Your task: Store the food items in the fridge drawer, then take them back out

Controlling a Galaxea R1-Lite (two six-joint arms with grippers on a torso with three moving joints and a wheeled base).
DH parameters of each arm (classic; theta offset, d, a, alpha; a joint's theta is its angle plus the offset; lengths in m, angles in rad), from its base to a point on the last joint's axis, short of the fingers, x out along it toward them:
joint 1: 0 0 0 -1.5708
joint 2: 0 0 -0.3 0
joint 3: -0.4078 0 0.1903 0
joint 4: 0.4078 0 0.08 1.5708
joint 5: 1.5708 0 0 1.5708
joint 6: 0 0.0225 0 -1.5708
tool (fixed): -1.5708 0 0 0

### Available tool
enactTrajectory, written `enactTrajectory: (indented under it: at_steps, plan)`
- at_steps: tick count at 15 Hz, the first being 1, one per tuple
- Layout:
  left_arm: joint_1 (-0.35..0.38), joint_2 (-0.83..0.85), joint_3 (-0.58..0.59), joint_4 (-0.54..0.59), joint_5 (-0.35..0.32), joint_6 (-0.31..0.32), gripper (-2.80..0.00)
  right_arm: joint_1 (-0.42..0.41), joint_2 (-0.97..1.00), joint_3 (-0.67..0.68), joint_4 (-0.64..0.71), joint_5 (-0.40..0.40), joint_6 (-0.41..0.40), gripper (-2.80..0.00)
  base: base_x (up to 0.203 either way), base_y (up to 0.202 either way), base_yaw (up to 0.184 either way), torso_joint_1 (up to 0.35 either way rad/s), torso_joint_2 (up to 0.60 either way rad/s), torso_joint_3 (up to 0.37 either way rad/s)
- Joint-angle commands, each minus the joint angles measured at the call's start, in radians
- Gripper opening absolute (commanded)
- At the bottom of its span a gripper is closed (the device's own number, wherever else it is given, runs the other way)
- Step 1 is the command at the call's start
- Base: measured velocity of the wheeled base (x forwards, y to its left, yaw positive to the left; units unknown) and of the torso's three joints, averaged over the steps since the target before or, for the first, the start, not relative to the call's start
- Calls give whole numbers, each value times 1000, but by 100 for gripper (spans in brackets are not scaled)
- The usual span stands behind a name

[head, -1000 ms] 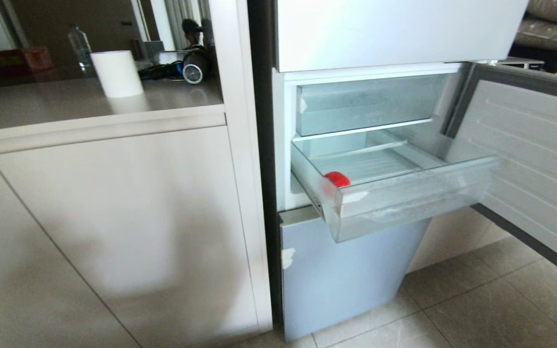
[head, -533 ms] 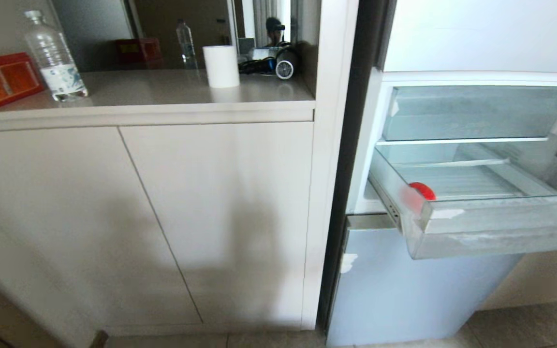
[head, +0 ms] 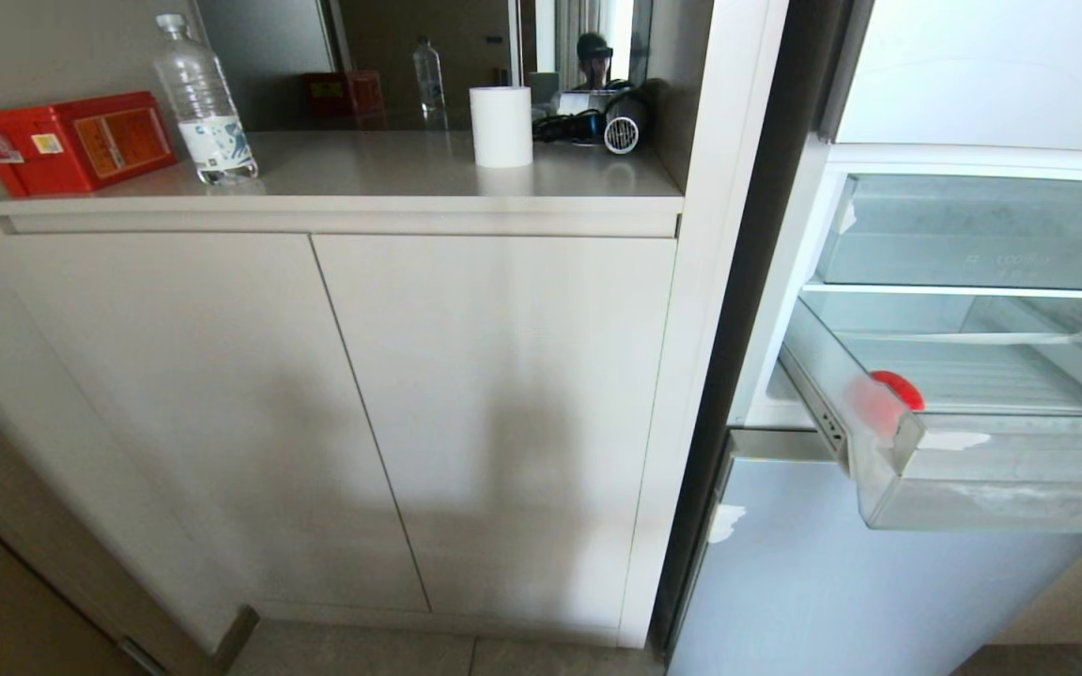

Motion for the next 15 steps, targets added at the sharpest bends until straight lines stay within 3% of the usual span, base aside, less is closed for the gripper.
enactTrajectory:
  at_steps: [1,4,6,12,15]
  plan:
    - [0,0,0,0,0,0,-280,0,0,0,0,-2,2,-280,0,0,0,0,0,0]
    - [0,0,0,0,0,0,-280,0,61,-13,-1,-18,15,-280,0,0,0,0,0,0]
    - [0,0,0,0,0,0,-280,-6,206,-91,0,-71,21,-280,0,0,0,0,0,0]
    - [0,0,0,0,0,0,-280,-19,796,-665,155,-156,94,-280,0,0,0,0,0,0]
    - [0,0,0,0,0,1,-280,-25,1108,-879,204,-168,102,-280,0,0,0,0,0,0]
